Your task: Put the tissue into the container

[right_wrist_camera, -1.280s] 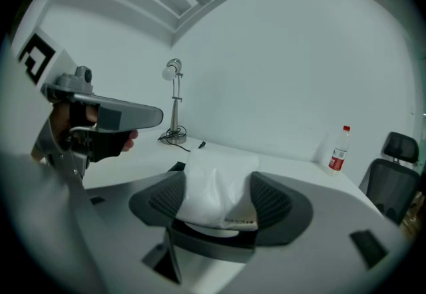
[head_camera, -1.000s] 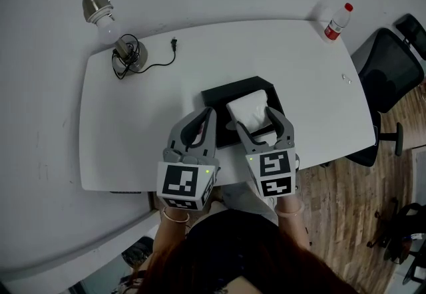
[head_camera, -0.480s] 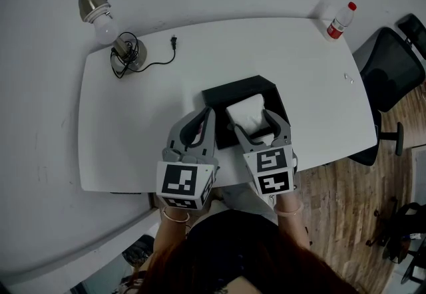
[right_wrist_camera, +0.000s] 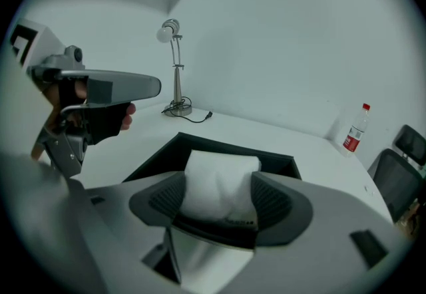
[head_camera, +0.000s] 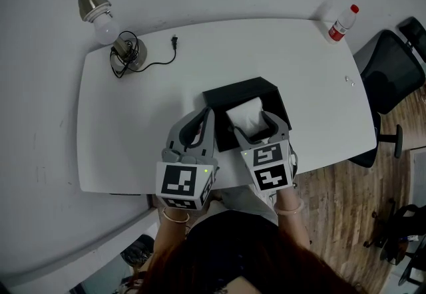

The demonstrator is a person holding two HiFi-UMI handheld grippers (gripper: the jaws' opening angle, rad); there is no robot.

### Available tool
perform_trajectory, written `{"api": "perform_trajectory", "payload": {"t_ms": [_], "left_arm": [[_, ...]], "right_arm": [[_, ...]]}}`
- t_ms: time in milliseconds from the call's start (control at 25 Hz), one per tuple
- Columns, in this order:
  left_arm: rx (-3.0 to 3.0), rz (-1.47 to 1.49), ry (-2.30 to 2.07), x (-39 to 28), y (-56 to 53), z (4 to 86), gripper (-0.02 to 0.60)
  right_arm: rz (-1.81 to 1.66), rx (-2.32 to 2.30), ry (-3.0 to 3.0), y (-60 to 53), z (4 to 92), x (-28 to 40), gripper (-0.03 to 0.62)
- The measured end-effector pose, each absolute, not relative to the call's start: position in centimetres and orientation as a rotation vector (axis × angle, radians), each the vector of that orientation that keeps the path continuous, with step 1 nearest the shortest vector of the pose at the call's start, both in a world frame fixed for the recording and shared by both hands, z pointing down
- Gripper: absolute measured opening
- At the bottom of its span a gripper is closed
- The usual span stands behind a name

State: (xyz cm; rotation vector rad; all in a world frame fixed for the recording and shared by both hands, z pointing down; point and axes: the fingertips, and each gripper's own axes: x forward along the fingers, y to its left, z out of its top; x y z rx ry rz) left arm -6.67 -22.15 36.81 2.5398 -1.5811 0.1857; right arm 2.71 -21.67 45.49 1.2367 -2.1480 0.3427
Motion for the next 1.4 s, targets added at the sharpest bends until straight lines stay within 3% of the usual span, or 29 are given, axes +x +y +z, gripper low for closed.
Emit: {"api": "perform_trajectory", "payload": {"t_ms": [1400], "left_arm": [[2.518,0.155,-1.631,-9.0,-20.9,36.0,0.028]], "right_arm": [[0.363,1.124,-2.024,-22.1,46.3,2.6,0.330]]}}
